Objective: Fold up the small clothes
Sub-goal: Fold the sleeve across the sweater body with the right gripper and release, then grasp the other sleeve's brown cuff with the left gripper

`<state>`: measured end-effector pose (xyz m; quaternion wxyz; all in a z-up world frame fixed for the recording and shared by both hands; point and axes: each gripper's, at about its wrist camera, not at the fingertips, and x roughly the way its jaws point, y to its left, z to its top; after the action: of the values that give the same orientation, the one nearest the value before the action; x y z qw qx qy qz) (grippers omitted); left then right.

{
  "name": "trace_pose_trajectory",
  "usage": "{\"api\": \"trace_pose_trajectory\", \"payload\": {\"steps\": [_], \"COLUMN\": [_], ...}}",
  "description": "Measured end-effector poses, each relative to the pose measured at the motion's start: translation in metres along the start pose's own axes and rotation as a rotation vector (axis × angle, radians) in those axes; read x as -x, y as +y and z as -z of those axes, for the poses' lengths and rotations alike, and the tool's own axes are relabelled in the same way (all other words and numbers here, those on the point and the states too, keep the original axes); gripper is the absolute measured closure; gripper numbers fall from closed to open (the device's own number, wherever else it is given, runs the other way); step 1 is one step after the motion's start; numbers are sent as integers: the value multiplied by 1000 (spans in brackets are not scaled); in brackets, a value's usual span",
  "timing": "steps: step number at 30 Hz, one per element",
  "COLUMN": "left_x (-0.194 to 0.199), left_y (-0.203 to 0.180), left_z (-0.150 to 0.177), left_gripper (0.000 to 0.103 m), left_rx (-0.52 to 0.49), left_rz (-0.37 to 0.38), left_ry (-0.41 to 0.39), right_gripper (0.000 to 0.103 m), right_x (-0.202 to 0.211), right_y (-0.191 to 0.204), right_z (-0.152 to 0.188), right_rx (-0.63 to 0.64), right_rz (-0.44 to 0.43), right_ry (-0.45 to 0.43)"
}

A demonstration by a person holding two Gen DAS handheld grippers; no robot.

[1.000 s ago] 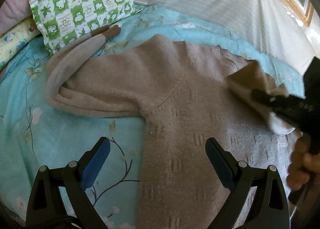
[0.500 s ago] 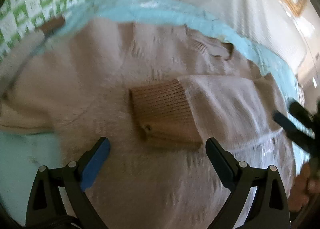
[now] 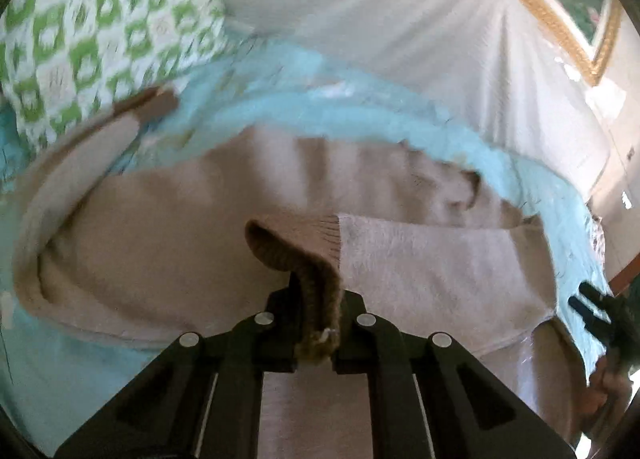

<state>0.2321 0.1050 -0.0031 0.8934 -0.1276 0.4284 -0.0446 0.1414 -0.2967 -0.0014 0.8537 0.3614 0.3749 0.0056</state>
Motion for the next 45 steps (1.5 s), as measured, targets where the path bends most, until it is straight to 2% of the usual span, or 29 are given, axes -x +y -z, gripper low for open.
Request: {"api": "trace_pose_trajectory", "payload": {"steps": [5, 6, 9, 10, 11, 13, 15, 17, 19, 20, 21, 22, 24, 25, 29, 31, 32, 33, 34, 36, 40, 45], "left_x": [-9, -10, -15, -14, -13, -9, -7, -10, -18, -26, -31, -34, -28, -23, -2, 7, 13, 17, 24, 37, 55, 47], "left_y": [-5, -6, -11, -11, -14, -22, -35, -46, -52, -51, -48, -40, -26, -20, -4, 2, 6, 7, 9, 14, 28, 60], "left_z": [11, 12, 15, 17, 16, 14, 11, 10, 11, 13, 16, 18, 22, 24, 31, 32, 32, 30, 30, 26, 14, -21], "left_gripper": [94, 94, 94, 94, 94, 94, 94, 94, 93, 93, 92, 90, 79, 78, 74, 71, 69, 66, 63, 46, 42, 36], "left_rx": [-20, -20, -27, -28, -32, -44, -66, -91, -117, -124, -121, -103, -65, -54, -49, -49, -49, -51, -54, -61, -99, -103], "left_rz": [-3, -2, -5, -2, 6, 34, 83, 101, 81, 42, 20, 15, 31, 30, 7, -9, -25, -37, -47, -77, -165, -323], "left_ry": [22, 25, 36, 37, 35, 24, 10, 1, -3, 8, 27, 55, 57, 53, 34, 29, 24, 14, 1, -27, -75, -86], "right_gripper": [41, 41, 42, 52, 94, 92, 95, 95, 96, 98, 98, 98, 97, 97, 94, 79, 60, 47, 46, 46, 46, 46], "right_x": [-28, -41, -72, -77, -82, -77, -62, -55, -56, -57, -58, -56, -47, -42, -22, -18, -18, -18, -18, -17, -21, -27], "right_y": [-11, -13, -21, -21, -19, -25, -43, -61, -72, -73, -77, -78, -74, -63, -35, -18, -9, -2, 9, 26, 49, 69], "right_z": [-28, -35, -39, -39, -39, -46, -60, -71, -74, -72, -72, -73, -72, -68, -49, -37, -30, -25, -16, 1, 29, 60], "right_rx": [9, 15, 35, 55, 82, 92, 70, 35, 46, 48, 34, 27, 40, 55, 94, 114, 123, 130, 144, 178, 197, 196], "right_rz": [81, 116, 150, 146, 138, 145, 161, 154, 207, 226, 218, 209, 242, 245, 158, 101, 78, 65, 45, 20, -36, -70], "right_ry": [17, 42, 131, 148, 166, 156, 116, 105, 107, 105, 106, 106, 94, 74, 62, 75, 85, 91, 93, 107, 164, 218]}}
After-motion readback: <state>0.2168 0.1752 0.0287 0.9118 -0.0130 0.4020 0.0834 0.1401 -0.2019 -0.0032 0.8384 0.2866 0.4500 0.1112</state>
